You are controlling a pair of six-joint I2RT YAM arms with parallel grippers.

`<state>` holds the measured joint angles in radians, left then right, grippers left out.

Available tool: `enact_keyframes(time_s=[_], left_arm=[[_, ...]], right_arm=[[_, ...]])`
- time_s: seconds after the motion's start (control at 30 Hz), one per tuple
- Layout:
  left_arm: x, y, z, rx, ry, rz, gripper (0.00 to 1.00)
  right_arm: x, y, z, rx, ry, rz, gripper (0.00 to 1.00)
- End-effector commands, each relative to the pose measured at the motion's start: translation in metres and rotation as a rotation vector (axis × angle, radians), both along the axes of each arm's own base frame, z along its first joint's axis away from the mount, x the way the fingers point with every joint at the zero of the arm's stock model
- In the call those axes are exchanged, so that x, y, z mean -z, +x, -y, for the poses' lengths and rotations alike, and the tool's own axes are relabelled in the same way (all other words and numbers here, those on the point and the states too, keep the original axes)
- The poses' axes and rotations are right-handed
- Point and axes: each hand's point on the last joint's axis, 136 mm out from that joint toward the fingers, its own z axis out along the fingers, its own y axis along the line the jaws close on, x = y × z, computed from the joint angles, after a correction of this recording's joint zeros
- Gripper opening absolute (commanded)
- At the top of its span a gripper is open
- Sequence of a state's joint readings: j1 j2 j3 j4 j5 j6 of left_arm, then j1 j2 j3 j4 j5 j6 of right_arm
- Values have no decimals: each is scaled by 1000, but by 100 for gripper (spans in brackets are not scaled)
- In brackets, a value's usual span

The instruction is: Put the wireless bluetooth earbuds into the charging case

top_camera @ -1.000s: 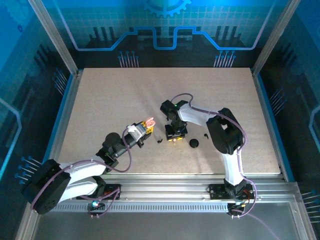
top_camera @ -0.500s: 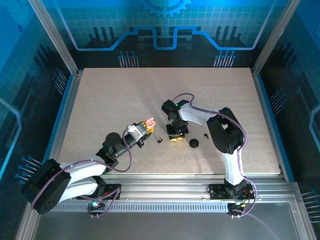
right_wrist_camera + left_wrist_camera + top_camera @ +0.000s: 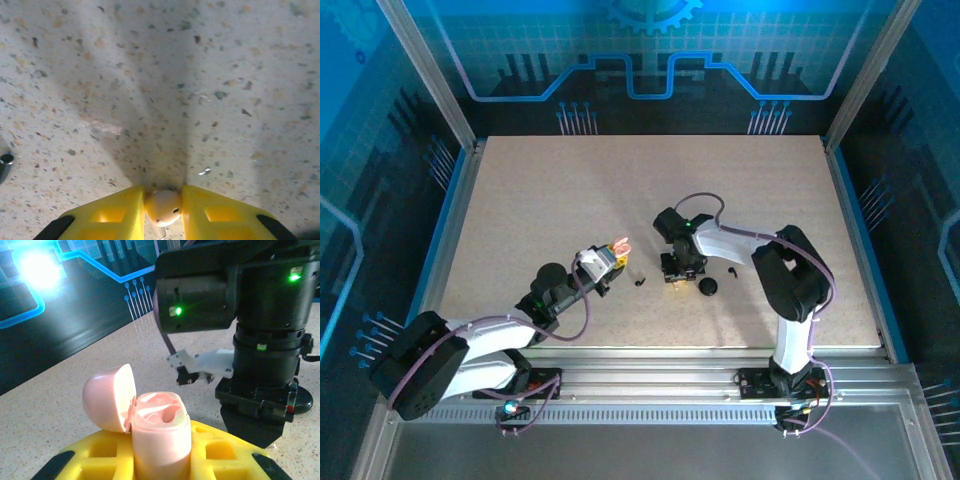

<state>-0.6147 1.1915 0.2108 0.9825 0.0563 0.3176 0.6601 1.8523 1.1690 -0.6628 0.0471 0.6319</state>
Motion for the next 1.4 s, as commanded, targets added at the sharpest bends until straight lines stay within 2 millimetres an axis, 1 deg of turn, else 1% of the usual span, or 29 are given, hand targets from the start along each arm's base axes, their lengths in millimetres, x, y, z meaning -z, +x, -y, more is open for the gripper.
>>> enact_keyframes(time_s=[0.0,0.13,0.27,0.4,0.53,0.6,0.63,0.67,0.73,0.8,0.93,1.0,1.2,1.37], left_arm=[[-7,6,7,9,4,13,16],[-4,6,14,28,-10,-3,16],[1,3,23,56,-10,-26,16],[6,-2,35,80,-7,-32,16],[15,-7,44,88,-16,-50,16],[21,-11,50,104,-19,-68,16],[25,-12,53,110,-14,-70,16],[29,-12,55,108,-14,-68,16],[30,-12,59,107,-42,-53,16],[30,-11,61,109,-81,-42,16],[44,-10,76,134,-51,-56,16],[47,-10,81,142,-42,-55,16],[54,-10,80,139,-23,-63,16],[56,-10,81,135,-27,-73,16]], right_arm=[[-12,13,4,44,25,94,25],[-21,17,6,55,53,157,25],[-28,15,7,79,96,199,25],[-36,13,13,92,121,253,25],[-44,12,12,95,174,298,25],[-53,13,9,88,203,320,25],[-48,8,13,82,198,318,25],[-50,8,13,77,206,329,25],[-56,10,16,82,213,353,25],[-62,12,15,86,232,375,25],[-74,17,8,77,282,409,25],[-79,18,6,74,297,414,25],[-98,18,4,89,360,473,25],[-127,18,8,114,456,614,25]])
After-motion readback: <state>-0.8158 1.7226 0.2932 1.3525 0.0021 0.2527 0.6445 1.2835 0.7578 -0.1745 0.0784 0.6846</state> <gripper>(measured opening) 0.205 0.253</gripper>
